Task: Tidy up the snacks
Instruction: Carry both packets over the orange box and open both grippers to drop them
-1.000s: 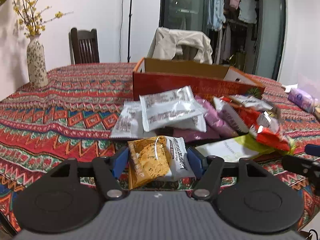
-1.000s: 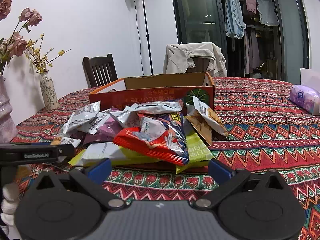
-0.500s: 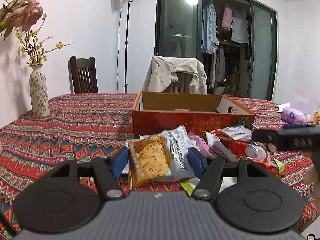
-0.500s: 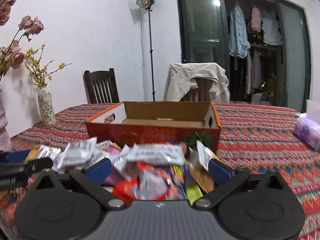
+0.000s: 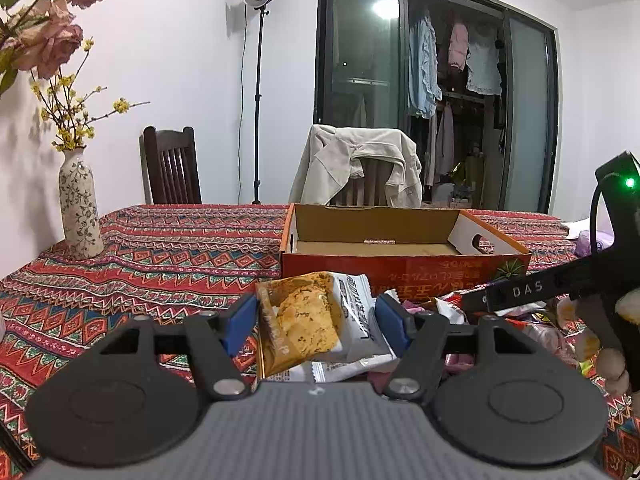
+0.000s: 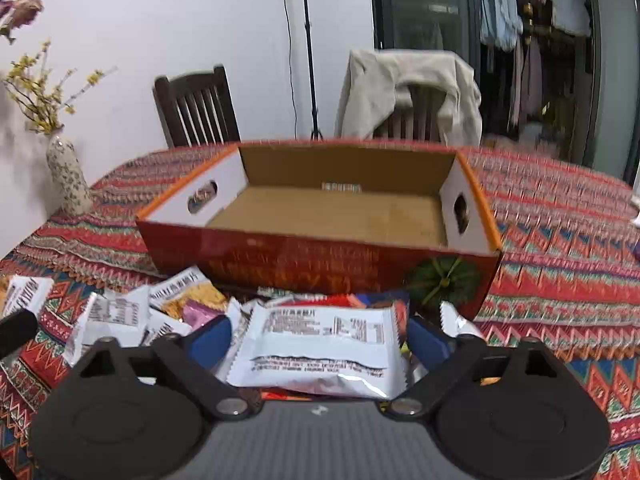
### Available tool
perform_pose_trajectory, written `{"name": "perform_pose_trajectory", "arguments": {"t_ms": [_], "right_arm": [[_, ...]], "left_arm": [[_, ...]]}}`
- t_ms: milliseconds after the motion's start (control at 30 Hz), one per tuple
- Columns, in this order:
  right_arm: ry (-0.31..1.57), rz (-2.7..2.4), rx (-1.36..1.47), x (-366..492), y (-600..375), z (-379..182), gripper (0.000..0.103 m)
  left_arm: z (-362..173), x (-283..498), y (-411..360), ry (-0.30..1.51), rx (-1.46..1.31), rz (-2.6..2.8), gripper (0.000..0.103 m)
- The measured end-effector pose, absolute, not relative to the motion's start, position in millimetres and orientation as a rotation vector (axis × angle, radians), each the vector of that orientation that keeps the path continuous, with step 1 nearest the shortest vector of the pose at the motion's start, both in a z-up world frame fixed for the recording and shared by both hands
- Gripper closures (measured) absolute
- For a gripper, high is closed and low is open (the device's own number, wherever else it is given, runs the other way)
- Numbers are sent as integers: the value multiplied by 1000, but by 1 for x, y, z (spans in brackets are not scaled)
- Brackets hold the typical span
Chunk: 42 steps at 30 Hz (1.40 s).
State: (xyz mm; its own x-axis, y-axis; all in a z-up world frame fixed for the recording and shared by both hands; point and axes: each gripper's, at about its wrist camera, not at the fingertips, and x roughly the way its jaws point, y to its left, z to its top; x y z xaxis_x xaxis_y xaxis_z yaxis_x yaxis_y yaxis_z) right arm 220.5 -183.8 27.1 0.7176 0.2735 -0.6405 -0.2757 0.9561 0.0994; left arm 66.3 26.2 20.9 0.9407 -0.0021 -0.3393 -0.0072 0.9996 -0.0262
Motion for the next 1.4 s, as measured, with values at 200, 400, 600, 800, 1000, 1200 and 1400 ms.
{"name": "perform_pose_trajectory", "arguments": {"t_ms": [200, 400, 600, 800, 1000, 1200, 1400], "right_arm": [[711, 300, -30, 218, -184, 27, 24], [689, 296, -43, 211, -186, 30, 31], [648, 301, -38, 205, -190, 37, 32], [581, 301, -16, 207, -197, 57, 32], [513, 271, 29, 228, -204, 78, 32], [481, 233, 57, 264, -206, 91, 32], [474, 223, 121, 301, -210, 91, 32]], "left_arm": [[20, 76, 33, 360, -37, 1, 36], [23, 78, 34, 352, -34, 0, 36], [32, 82, 33, 332, -27, 1, 36], [47, 101, 31, 318, -27, 7, 36], [72, 130, 19, 280, -19, 7, 36], [92, 166, 3, 239, -8, 40, 36], [100, 208, -5, 232, -37, 76, 36]]}}
